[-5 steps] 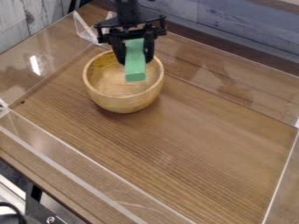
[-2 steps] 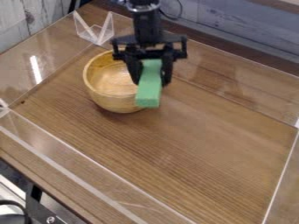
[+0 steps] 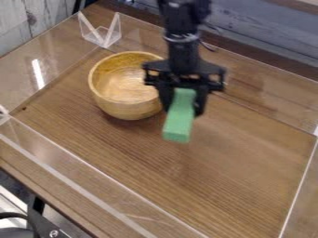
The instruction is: Remove the green block from the brown bowl and put it on the table
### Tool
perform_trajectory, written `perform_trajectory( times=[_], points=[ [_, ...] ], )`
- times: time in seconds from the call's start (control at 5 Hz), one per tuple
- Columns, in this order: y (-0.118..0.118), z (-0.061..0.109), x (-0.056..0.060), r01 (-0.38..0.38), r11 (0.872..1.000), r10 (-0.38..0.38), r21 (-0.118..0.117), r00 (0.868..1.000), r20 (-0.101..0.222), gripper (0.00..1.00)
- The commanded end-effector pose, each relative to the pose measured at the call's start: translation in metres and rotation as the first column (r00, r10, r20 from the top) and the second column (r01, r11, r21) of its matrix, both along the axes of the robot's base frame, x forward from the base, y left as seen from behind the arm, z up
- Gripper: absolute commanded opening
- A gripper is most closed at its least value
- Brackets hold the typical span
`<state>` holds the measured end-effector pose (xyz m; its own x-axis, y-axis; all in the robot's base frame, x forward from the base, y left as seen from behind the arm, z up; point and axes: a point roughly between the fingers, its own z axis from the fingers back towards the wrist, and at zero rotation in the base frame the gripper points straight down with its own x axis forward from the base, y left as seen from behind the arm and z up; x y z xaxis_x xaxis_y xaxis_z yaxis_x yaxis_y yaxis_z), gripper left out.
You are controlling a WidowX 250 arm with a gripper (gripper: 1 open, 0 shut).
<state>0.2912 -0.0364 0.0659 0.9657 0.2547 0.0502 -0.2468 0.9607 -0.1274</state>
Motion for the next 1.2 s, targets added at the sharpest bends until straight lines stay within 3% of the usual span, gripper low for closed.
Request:
perform_trajectory(
  times=[0.0, 0.2, 0.4, 0.8, 1.0],
  points=[
    [-0.023, -0.008, 0.006, 0.116, 0.993, -0.117, 0.027, 0.993, 0.033, 0.0],
    [-0.014, -0.019, -0.007, 0.115, 0.993, -0.116, 0.038, 0.993, 0.029, 0.0],
    [0.003, -0.016, -0.015, 0.082, 0.996, -0.084, 0.048, 0.995, 0.05, 0.0],
    [0.017, -0.029, -0.014, 0.18, 0.982, -0.183, 0.052, 0.98, 0.077, 0.0],
    [0.017, -0.04, -0.013, 0.162, 0.985, -0.167, 0.058, 0.983, 0.079, 0.0]
  ],
)
